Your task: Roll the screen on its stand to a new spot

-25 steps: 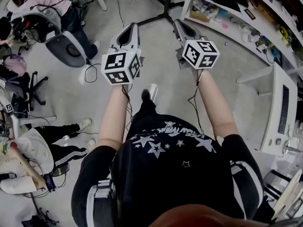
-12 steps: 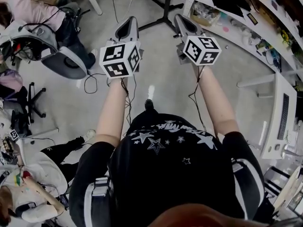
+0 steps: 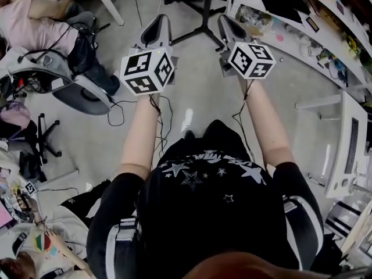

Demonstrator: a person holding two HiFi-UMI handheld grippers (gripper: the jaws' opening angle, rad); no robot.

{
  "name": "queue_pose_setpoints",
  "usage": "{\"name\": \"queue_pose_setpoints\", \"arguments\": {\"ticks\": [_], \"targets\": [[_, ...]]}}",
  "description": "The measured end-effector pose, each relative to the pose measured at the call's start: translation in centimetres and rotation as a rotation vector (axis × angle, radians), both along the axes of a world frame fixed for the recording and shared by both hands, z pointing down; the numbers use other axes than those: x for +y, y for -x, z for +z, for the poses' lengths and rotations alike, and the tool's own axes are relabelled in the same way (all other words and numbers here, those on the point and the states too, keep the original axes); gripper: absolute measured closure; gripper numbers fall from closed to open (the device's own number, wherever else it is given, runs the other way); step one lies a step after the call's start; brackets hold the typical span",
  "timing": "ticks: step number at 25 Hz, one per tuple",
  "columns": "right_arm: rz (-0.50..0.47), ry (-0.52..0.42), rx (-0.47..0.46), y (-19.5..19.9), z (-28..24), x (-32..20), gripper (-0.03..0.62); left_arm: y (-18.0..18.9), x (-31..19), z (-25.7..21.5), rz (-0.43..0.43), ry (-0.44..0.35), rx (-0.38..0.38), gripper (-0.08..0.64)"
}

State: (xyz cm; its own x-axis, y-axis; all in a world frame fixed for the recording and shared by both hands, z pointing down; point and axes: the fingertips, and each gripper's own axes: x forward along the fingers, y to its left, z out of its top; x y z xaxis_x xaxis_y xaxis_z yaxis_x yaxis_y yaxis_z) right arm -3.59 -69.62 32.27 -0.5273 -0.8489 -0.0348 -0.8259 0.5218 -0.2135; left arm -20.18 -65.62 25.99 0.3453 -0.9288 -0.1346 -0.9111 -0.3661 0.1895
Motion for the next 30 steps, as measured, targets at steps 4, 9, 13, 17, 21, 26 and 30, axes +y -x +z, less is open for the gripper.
{"name": "queue_pose_setpoints", "arguments": {"ticks": [4, 9, 13, 17, 21, 26, 30], "targets": [[-0.008, -0.003, -0.014, -0.1, 0.0, -2.8, 0.586, 0.2, -2.2, -0.4, 0.005, -0.007, 0.041, 0.549], [-0.036, 0.005, -0.071, 0.5, -0.4, -7.3, 0.586, 0.5, -5.8, -0.9, -0.014, -0.003, 0.002, 0.548], [-0.072, -0.018, -0.055, 1.3, -1.3, -11.3, 0.586, 1.0, -9.1, -1.7, -0.059, -0.024, -0.017, 0.545], [-0.102, -0.028, -0.054, 1.3, -2.3, -15.2, 0.586, 0.9, -12.4, -3.0, -0.083, -0.074, -0.034, 0.389], [-0.124, -0.046, -0.061, 1.7, -3.6, -17.9, 0.586, 0.5, -15.3, -3.4, -0.064, -0.085, -0.043, 0.297], [-0.163, -0.07, -0.051, 2.1, -4.2, -20.7, 0.586, -0.1, -18.9, -3.6, -0.064, -0.084, -0.061, 0.219], [-0.175, -0.074, -0.059, 2.3, -4.5, -22.0, 0.586, -0.1, -20.5, -4.6, -0.065, -0.088, -0.09, 0.215]]}}
